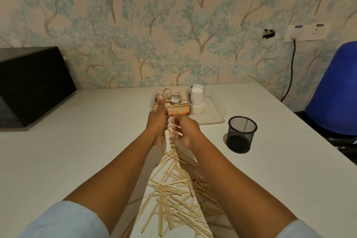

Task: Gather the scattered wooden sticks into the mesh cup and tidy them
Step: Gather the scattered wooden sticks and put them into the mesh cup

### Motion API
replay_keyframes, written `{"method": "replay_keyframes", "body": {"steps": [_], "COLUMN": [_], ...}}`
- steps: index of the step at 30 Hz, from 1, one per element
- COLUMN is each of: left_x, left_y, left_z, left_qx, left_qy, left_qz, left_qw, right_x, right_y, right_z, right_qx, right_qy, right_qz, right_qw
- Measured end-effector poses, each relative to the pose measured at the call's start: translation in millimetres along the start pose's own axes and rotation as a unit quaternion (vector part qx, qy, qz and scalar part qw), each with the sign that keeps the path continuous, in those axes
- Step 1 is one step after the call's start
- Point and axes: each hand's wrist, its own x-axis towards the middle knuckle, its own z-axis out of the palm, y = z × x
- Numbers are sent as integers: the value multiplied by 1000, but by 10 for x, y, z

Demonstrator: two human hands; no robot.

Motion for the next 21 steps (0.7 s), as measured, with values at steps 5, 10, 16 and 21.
{"method": "replay_keyframes", "body": {"steps": [5, 10, 16, 21], "left_x": [-15, -25, -14, -38], "left_y": [92, 42, 44, 105], "left_z": [86, 127, 145, 189], "left_qx": [-73, -103, -143, -200], "left_qy": [3, 9, 20, -30], "left_qz": [21, 86, 56, -22], "left_qw": [997, 991, 988, 979], "right_x": [12, -75, -157, -194], "right_y": [258, 302, 243, 166], "right_z": [18, 152, 243, 255], "right_qx": [197, 312, 324, 328], "right_qy": [-41, -86, -71, -48], "right_qz": [146, 136, 117, 106], "right_qw": [969, 936, 936, 938]}}
